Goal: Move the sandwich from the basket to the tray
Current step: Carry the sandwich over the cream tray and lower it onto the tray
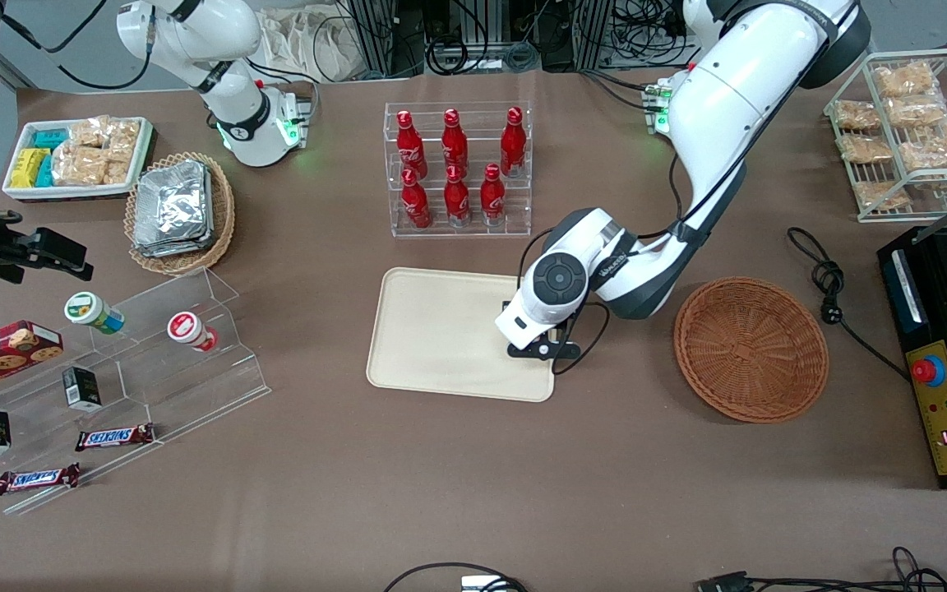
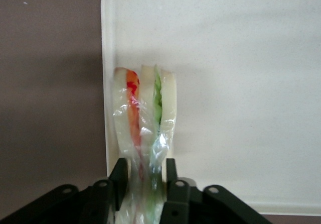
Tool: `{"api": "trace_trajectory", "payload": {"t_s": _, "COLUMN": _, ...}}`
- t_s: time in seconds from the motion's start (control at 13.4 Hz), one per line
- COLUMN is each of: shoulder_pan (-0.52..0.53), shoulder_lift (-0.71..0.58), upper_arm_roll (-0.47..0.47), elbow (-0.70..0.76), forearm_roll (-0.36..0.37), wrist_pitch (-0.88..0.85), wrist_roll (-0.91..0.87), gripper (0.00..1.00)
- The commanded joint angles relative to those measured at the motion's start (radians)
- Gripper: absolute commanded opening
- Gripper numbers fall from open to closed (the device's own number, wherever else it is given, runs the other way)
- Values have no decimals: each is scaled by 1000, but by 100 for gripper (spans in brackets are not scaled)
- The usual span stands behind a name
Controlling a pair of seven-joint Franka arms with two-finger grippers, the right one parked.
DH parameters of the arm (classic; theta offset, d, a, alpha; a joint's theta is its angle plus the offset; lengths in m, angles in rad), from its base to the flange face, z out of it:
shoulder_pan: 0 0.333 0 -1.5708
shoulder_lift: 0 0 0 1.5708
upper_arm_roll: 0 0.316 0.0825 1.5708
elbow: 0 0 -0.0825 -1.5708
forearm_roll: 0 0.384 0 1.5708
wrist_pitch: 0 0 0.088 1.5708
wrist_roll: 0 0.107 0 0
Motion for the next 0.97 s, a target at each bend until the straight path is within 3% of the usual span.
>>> {"api": "trace_trajectory", "payload": {"t_s": 0.0, "shoulder_pan": -5, "shoulder_lift": -2, "upper_arm_roll": 2, "elbow": 15, "forearm_roll": 26, "wrist_pitch": -9, "wrist_roll": -10, "gripper": 100}}
{"api": "trace_trajectory", "payload": {"t_s": 0.3, "shoulder_pan": 4, "shoulder_lift": -54, "upper_arm_roll": 2, "elbow": 27, "forearm_roll": 24, "wrist_pitch": -51, "wrist_roll": -12, "gripper": 100}}
{"api": "trace_trajectory", "payload": {"t_s": 0.6, "shoulder_pan": 47, "shoulder_lift": -152, "upper_arm_roll": 0, "elbow": 130, "forearm_roll": 15, "wrist_pitch": -297, "wrist_roll": -1, "gripper": 100}}
{"api": "trace_trajectory", "payload": {"t_s": 0.9, "shoulder_pan": 139, "shoulder_lift": -315, "upper_arm_roll": -3, "elbow": 133, "forearm_roll": 9, "wrist_pitch": -438, "wrist_roll": 25, "gripper": 100}}
